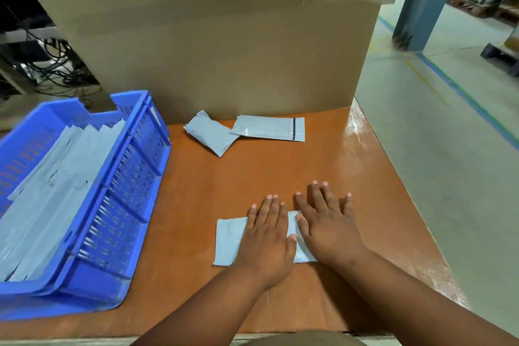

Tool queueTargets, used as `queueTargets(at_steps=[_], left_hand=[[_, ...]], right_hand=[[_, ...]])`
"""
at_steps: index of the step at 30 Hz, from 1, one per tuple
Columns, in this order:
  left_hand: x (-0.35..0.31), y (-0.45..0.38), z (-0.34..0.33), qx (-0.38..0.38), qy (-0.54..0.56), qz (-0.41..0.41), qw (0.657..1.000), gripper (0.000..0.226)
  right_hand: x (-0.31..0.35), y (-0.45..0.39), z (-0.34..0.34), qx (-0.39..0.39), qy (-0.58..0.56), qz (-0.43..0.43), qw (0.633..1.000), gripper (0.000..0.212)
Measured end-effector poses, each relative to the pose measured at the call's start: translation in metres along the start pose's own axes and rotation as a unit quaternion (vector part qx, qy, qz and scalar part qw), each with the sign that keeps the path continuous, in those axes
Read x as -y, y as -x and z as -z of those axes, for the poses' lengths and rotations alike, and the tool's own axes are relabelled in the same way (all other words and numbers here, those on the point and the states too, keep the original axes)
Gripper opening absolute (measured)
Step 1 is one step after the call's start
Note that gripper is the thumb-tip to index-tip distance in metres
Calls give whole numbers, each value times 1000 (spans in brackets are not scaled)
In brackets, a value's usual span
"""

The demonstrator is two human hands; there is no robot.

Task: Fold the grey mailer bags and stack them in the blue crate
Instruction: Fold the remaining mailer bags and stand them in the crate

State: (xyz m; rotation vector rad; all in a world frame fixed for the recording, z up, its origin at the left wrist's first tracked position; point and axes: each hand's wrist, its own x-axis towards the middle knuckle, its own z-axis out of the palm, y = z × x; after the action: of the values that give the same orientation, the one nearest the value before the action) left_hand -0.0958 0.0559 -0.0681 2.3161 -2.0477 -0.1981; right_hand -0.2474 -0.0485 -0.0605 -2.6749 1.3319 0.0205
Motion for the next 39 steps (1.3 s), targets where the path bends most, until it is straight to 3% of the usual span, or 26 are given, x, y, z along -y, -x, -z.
queueTargets(at_steps=[4, 9, 29, 35, 39], left_hand=[[20, 15, 7, -19, -2, 18, 1000, 74], [42, 32, -1, -17, -21, 42, 999, 73], [63, 55, -6, 3, -34, 48, 998, 77], [82, 101, -3, -10, -51, 60, 997, 82], [87, 109, -7, 9, -52, 55, 997, 82]], right_hand=[[20, -1, 10, -45, 15, 74, 996, 66], [49, -3, -16, -8, 8, 187, 982, 64], [46, 2, -18, 8, 7, 187, 982, 68], [57, 23, -8, -36, 48, 285, 957, 66], [66, 30, -27, -15, 48, 279, 959, 66]])
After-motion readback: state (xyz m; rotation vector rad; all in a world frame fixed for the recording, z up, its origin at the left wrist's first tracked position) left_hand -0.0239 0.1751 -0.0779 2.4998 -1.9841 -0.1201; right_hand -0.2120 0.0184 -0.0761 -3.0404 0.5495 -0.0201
